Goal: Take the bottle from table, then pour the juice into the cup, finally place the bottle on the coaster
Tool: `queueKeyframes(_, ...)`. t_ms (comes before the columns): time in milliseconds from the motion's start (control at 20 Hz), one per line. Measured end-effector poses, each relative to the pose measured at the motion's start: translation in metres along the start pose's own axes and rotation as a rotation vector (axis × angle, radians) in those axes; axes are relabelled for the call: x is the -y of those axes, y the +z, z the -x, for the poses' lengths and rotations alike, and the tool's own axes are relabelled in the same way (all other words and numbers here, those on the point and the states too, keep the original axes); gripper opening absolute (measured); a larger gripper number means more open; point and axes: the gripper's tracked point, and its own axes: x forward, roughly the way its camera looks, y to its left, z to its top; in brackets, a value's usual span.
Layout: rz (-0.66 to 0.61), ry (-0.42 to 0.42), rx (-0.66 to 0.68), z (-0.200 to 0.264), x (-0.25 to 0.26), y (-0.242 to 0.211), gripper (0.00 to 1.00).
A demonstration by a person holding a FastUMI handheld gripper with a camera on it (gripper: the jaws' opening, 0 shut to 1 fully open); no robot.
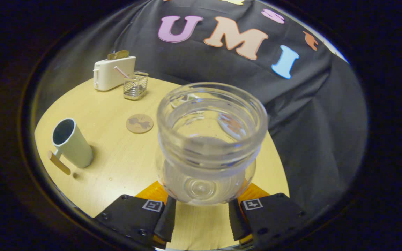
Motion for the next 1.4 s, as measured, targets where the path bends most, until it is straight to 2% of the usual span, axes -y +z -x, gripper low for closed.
queueKeyframes(200,0.121,-0.034,0.062,0.007,-0.009,0.029,0.69)
queueKeyframes(750,0.502,-0.202,0.267,0.033,-0.034,0.115,0.68)
queueKeyframes(1400,0.772,-0.409,0.432,0.061,-0.045,0.184,0.68)
